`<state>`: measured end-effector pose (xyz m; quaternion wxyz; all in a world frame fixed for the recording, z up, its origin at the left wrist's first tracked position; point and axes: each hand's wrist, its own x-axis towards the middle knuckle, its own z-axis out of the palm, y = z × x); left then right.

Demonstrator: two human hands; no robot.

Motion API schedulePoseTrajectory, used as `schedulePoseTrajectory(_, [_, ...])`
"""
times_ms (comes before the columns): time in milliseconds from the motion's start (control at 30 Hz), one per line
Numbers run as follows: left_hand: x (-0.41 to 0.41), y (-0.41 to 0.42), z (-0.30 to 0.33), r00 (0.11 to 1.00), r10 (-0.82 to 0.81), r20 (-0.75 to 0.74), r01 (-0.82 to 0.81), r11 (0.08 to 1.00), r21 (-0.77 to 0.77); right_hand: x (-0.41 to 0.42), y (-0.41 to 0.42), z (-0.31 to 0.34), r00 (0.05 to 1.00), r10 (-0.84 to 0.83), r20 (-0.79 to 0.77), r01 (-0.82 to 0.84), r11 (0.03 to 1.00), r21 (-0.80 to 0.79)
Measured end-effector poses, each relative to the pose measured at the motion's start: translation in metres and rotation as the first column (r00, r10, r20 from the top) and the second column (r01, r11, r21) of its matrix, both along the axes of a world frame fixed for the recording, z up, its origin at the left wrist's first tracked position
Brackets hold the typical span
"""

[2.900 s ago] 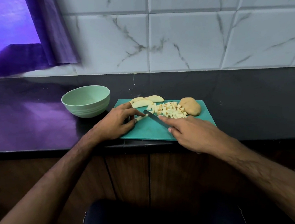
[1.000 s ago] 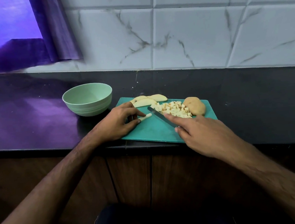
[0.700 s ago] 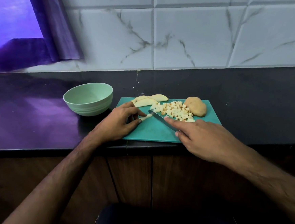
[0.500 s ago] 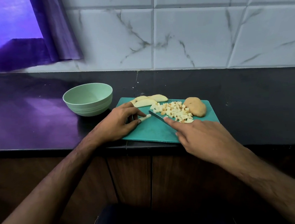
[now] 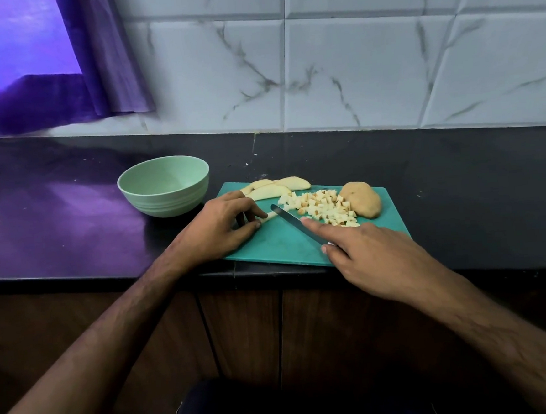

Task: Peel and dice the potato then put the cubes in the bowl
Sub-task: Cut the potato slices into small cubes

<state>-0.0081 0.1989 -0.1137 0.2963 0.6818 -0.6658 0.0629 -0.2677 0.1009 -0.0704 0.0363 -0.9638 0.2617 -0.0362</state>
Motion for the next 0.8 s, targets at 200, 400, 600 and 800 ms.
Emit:
schedulePoseTrajectory(200, [0.0016,-0.0009,-0.0006,1.0,0.011,-0.024,-0.011,1.0,-0.003,0.0017,-0.0033,0.0072,0.999,0.002,-0.034,0.002,0.992,0.128])
schedulePoseTrajectory(400, [0.0012,-0.0006,0.0,0.999,0.013,-0.032,-0.013,1.0,-0.003,0.0004,0.0026,0.005,0.999,-0.013,-0.038,0.015,1.0,0.028])
schedulePoseTrajectory(600, [0.0006,-0.0003,-0.0012,0.999,0.014,-0.037,-0.015,0.999,-0.03,-0.0008,-0.0043,0.0106,0.999,-0.034,0.01,0.035,0.999,-0.004])
schedulePoseTrajectory(800, [0.0022,-0.0013,-0.0004,0.999,0.011,-0.038,-0.012,1.0,-0.025,0.002,0.0049,0.0059,0.999,0.015,-0.03,-0.012,0.996,0.087])
